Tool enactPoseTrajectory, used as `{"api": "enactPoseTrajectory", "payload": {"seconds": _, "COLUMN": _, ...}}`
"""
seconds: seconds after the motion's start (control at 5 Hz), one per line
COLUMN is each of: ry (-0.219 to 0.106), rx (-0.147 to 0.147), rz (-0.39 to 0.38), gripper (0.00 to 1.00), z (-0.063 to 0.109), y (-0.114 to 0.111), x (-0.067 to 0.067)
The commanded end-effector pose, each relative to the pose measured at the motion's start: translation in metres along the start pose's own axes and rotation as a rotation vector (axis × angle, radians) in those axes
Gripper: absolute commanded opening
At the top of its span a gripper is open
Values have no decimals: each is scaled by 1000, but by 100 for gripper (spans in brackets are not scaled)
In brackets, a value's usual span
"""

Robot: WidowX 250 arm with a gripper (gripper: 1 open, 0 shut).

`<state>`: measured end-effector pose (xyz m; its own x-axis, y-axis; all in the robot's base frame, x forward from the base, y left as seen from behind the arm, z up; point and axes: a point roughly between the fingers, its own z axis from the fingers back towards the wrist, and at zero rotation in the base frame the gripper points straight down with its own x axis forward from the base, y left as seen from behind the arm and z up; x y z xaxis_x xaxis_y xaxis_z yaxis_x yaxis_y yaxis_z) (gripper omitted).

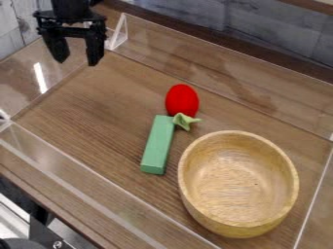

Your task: Move the red fruit to the right

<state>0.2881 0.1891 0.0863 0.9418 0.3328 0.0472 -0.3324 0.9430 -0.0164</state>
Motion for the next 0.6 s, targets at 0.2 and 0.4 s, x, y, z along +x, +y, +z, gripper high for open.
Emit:
{"api": "enactPoseTrajectory", "payload": {"seconds": 0.2, "ry": -82, "rx": 13, "rz": -25, "gripper": 100, "z": 20, "y": 4, "x": 26}}
{"api": "enactPoseTrajectory", "payload": {"seconds": 0.4, "ry": -80, "rx": 11, "rz": -18, "gripper": 100, "z": 16, "y": 2, "x": 23}}
